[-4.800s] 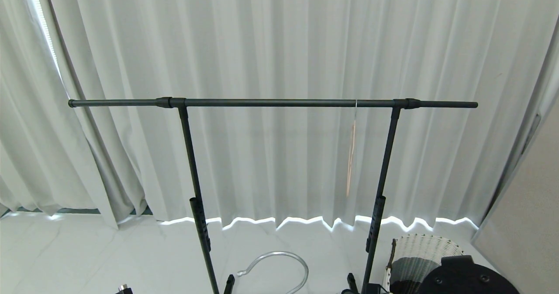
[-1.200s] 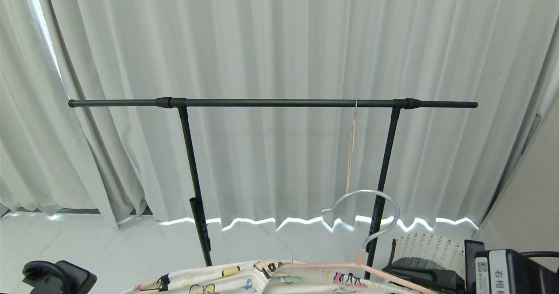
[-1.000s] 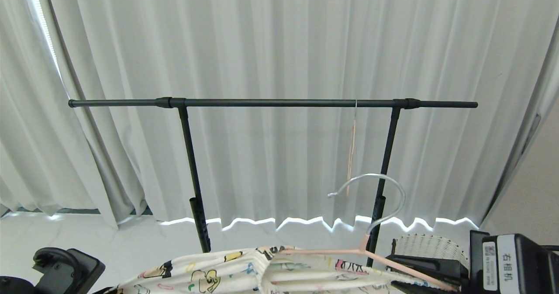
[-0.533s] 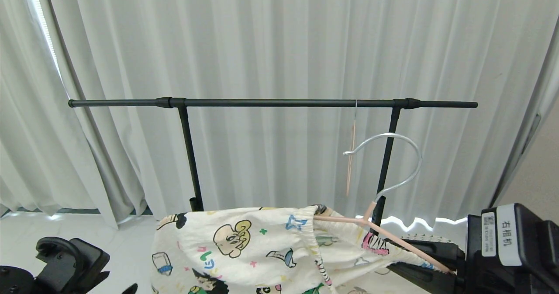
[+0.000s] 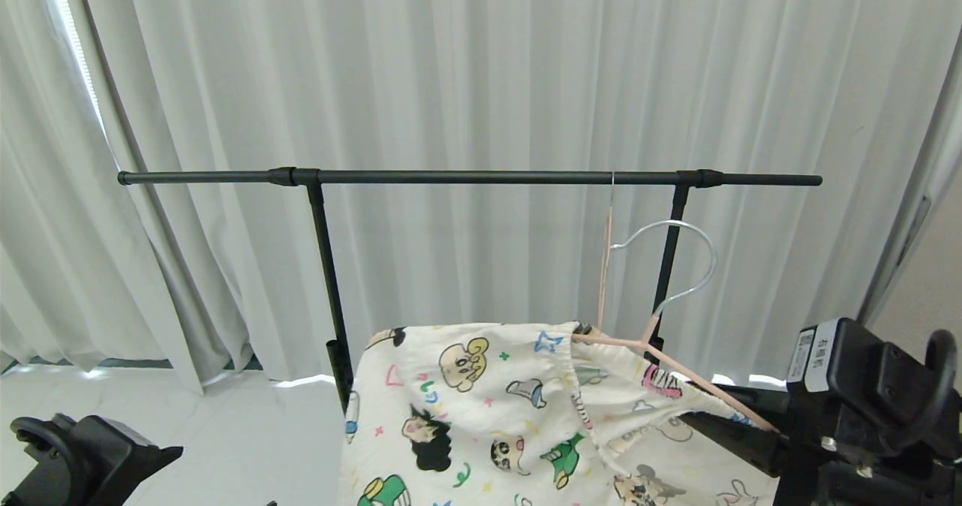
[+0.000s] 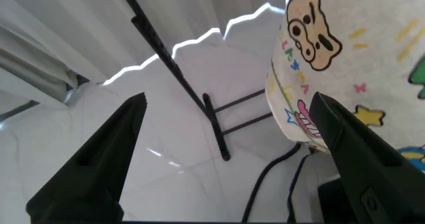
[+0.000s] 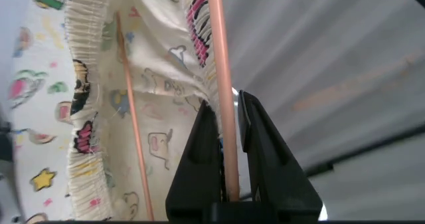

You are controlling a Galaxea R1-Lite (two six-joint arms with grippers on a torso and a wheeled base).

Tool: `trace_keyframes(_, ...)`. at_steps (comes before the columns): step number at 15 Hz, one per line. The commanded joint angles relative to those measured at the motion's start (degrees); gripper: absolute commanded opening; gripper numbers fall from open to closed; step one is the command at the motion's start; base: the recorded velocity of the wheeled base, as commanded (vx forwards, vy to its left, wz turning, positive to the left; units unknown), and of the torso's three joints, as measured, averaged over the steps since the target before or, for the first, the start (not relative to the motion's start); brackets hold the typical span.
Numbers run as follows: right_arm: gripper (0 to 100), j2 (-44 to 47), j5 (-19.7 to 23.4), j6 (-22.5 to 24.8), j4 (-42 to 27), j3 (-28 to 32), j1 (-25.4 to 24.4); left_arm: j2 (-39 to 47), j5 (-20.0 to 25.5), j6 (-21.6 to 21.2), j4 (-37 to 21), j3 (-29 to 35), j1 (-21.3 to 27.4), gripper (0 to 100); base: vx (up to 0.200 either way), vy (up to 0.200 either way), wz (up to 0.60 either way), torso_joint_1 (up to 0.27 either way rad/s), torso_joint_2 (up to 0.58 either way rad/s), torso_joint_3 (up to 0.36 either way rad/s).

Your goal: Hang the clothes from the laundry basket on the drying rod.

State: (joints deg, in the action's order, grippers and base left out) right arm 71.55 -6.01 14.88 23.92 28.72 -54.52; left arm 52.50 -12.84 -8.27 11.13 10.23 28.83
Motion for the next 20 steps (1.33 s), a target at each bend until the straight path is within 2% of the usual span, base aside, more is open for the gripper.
trace_keyframes(1, 0, 1.75, -1.72, -1.17, -0.71, 0.11, 1.52, -0.39, 0.0, -0.17, 1.35, 0.93, 0.0, 100, 0.0, 0.0, 0.0, 0.0, 0.0, 0.0)
trace_keyframes(3, 0, 3.51, -4.8, -3.11, -1.24, 0.37, 2.57, 0.41, 0.0, -0.35, 3.2, 1.81, 0.0, 100, 0.0, 0.0, 0.0, 0.0, 0.0, 0.0)
trace_keyframes(5, 0, 8.52, -9.72, -8.73, -2.03, 3.01, 3.8, 2.34, -0.08, -1.67, 6.71, 2.43, -0.09, 100, 0.0, 0.0, 0.0, 0.0, 0.0, 0.0)
trace_keyframes(8, 0, 15.29, -14.73, -15.5, -9.33, 12.24, 4.07, 2.78, -0.08, -6.06, 7.41, 2.34, -0.09, 100, 0.0, 0.0, 0.0, 0.0, 0.0, 0.0)
trace_keyframes(11, 0, 20.12, -18.78, -21.21, -18.64, 21.99, 3.98, 2.69, -0.08, -6.5, 7.41, 2.34, -0.09, 100, 0.0, 0.0, 0.0, 0.0, 0.0, 0.0)
trace_keyframes(13, 0, 22.23, -19.13, -22.27, -19.52, 25.33, 3.89, 2.78, -0.08, -6.59, 7.41, 2.43, -0.09, 100, 0.0, 0.0, 0.0, 0.0, 0.0, 0.0)
trace_keyframes(16, 0, 23.11, -19.04, -22.27, -19.08, 26.74, 3.72, 2.87, -0.08, -6.5, 7.41, 2.34, -0.09, 100, 0.0, 0.0, 0.0, 0.0, 0.0, 0.0)
trace_keyframes(20, 0, 23.55, -19.04, -22.18, -16.54, 27.18, 2.49, 3.39, -0.08, -6.32, 7.41, 2.08, -0.27, 100, 0.2, 0.0, 0.0, -0.002, 0.0, 0.005)
